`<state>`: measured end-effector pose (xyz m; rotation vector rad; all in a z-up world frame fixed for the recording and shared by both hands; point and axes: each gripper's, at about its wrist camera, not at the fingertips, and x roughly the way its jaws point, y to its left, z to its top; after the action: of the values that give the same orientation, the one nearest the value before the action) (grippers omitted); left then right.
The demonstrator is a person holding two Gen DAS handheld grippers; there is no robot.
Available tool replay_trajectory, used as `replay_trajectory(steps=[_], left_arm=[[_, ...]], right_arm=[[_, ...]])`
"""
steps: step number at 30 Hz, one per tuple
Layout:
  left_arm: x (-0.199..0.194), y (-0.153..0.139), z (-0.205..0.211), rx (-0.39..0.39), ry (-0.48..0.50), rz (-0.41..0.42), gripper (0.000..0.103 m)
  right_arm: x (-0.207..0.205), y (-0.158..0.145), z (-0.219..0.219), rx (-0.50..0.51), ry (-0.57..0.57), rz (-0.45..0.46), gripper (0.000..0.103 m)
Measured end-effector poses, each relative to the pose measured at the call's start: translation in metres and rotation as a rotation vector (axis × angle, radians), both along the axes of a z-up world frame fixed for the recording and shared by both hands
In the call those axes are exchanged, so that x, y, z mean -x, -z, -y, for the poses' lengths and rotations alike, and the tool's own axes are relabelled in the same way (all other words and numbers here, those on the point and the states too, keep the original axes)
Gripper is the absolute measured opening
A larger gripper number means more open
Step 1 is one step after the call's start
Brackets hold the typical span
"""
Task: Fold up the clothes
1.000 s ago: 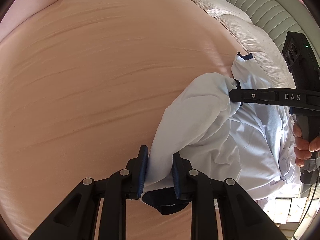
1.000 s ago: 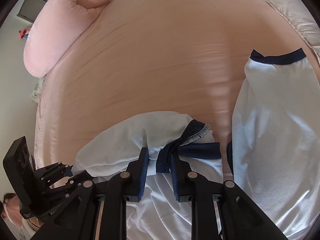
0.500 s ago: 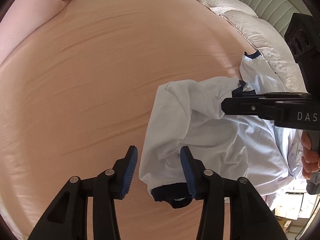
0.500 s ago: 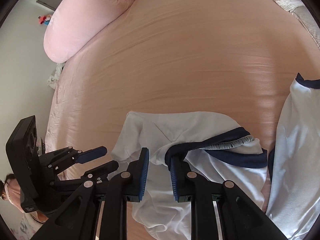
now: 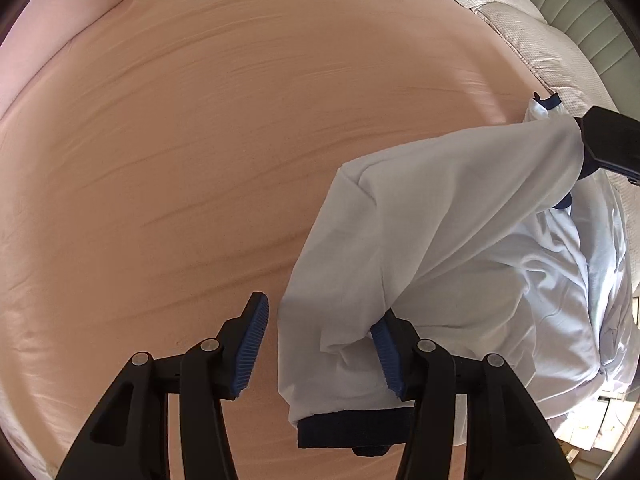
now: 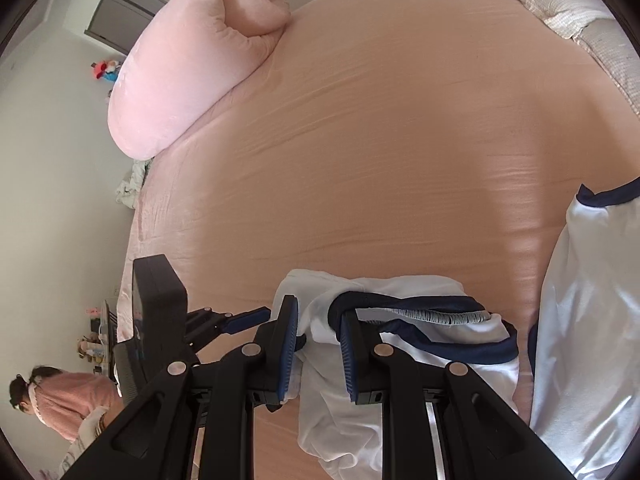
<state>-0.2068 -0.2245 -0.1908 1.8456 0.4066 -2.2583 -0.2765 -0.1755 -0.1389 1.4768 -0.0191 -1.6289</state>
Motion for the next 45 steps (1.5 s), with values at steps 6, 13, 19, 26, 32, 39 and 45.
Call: replay_trajectory(steps=[6, 13, 19, 26, 32, 39, 45], left_arm=[[-0.007, -0.002, -0.008, 0.043, 0.013, -0.033, 0.048], [-0.008, 0.005, -0.021, 0.166, 0.040, 0.015, 0.044], [-0.012, 0.009, -0.019, 0.138, 0.016, 0.002, 0.037], [-0.015, 0.010, -0.023, 0.187, 0.049, 0.022, 0.044], [-0.023, 0.010, -0.015, 0.151, 0.000, -0.004, 0.050], [-0.032, 0.007, -0.021, 0.166, -0.017, -0.031, 0.049], [-0.022, 0.015, -0.050, 0.178, -0.025, -0.033, 0.048]], right_arm=[[0.002, 0.001, -0.005, -0.044, 0.011, -0.030, 0.019], [0.015, 0.010, -0.026, -0.144, 0.088, -0.029, 0.061], [0.025, 0.015, -0.075, -0.200, 0.140, -0.021, 0.062], [0.017, 0.038, -0.113, -0.282, 0.129, 0.013, 0.062], [0.001, 0.042, -0.122, -0.288, 0.074, 0.008, 0.062], [-0.027, 0.049, -0.126, -0.377, -0.081, -0.088, 0.062], [-0.046, 0.074, -0.119, -0.456, -0.149, -0.094, 0.062]])
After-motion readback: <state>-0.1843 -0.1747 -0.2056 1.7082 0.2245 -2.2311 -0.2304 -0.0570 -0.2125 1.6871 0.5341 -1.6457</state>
